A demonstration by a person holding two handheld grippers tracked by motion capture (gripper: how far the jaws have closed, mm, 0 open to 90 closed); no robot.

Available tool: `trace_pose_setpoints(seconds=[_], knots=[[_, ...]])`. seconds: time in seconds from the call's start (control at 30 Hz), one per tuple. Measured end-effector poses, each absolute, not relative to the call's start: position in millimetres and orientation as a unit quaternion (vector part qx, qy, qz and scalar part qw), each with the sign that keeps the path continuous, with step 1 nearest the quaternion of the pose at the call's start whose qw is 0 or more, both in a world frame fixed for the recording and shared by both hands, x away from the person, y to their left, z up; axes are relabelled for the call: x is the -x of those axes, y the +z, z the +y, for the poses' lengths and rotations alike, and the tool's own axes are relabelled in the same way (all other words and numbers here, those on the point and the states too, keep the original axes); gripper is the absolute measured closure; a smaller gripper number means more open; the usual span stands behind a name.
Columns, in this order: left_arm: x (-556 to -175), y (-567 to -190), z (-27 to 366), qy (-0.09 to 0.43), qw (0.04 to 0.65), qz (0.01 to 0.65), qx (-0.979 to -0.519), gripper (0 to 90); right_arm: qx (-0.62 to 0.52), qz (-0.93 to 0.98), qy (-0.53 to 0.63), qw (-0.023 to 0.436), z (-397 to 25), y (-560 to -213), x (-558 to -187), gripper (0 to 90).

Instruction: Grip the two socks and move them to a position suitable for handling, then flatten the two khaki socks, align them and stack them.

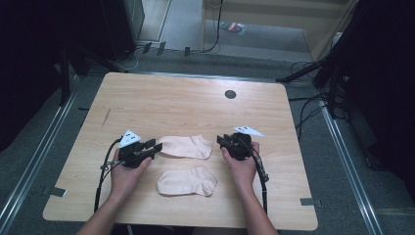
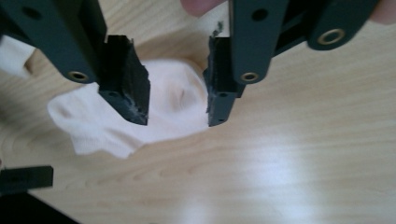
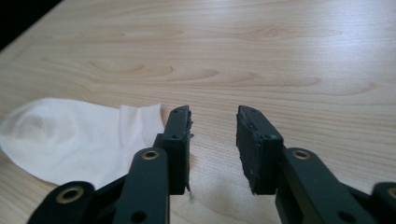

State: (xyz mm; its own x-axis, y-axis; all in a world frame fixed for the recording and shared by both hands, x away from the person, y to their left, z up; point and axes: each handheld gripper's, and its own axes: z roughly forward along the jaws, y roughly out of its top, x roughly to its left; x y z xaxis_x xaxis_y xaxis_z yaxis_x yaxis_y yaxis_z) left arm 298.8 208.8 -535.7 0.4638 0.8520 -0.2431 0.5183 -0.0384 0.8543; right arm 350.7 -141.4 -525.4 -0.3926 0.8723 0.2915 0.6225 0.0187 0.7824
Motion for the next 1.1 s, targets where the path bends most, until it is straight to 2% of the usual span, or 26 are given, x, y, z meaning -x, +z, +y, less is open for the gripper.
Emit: trace_pose_setpoints(seconds=[0.2, 0.33, 0.43, 0.47, 0.53, 0.57, 0.6, 0.63, 0.67, 0.7, 0.73, 0.83, 0.93, 1.1], knots=[[-315, -538, 213, 0.157, 0.461, 0.526, -0.697, 55.9, -0.537, 0.704, 0.45, 0.117, -140, -526, -348, 62.1], [-323, -545, 216, 0.146, 0.449, 0.553, -0.687, 58.9, -0.536, 0.708, 0.446, 0.11, -133, -531, -352, 61.2], [-323, -546, 216, 0.139, 0.45, 0.547, -0.692, 63.5, -0.539, 0.709, 0.445, 0.089, -127, -535, -355, 59.8], [-323, -547, 214, 0.127, 0.448, 0.541, -0.701, 70.4, -0.537, 0.716, 0.439, 0.08, -122, -538, -356, 59.6], [-322, -547, 213, 0.117, 0.448, 0.54, -0.703, 76.2, -0.537, 0.721, 0.432, 0.074, -117, -541, -357, 60.0], [-322, -548, 212, 0.109, 0.446, 0.537, -0.708, 76.2, -0.537, 0.721, 0.432, 0.074, -117, -541, -357, 60.0], [-321, -549, 209, 0.103, 0.443, 0.532, -0.714, 82.7, -0.536, 0.727, 0.423, 0.075, -111, -544, -357, 64.3], [-321, -549, 209, 0.103, 0.443, 0.532, -0.714, 87.0, -0.536, 0.727, 0.423, 0.075, -111, -544, -357, 64.3], [-320, -549, 209, 0.101, 0.443, 0.526, -0.719, 90.0, -0.529, 0.735, 0.416, 0.081, -107, -546, -356, 73.8], [-320, -549, 209, 0.101, 0.443, 0.526, -0.719, 90.0, -0.529, 0.735, 0.416, 0.081, -107, -546, -356, 73.8], [-319, -548, 209, 0.105, 0.441, 0.521, -0.723, 90.0, -0.526, 0.743, 0.407, 0.08, -103, -546, -356, 87.2], [-317, -546, 211, 0.117, 0.441, 0.519, -0.723, 90.0, -0.527, 0.742, 0.405, 0.089, -105, -545, -355, 88.9], [-313, -544, 216, 0.149, 0.413, 0.509, -0.74, 90.0, -0.541, 0.727, 0.411, 0.101, -119, -543, -351, 89.8], [-311, -548, 216, 0.151, 0.392, 0.495, -0.76, 90.0, -0.551, 0.721, 0.405, 0.109, -132, -546, -346, 90.0]])
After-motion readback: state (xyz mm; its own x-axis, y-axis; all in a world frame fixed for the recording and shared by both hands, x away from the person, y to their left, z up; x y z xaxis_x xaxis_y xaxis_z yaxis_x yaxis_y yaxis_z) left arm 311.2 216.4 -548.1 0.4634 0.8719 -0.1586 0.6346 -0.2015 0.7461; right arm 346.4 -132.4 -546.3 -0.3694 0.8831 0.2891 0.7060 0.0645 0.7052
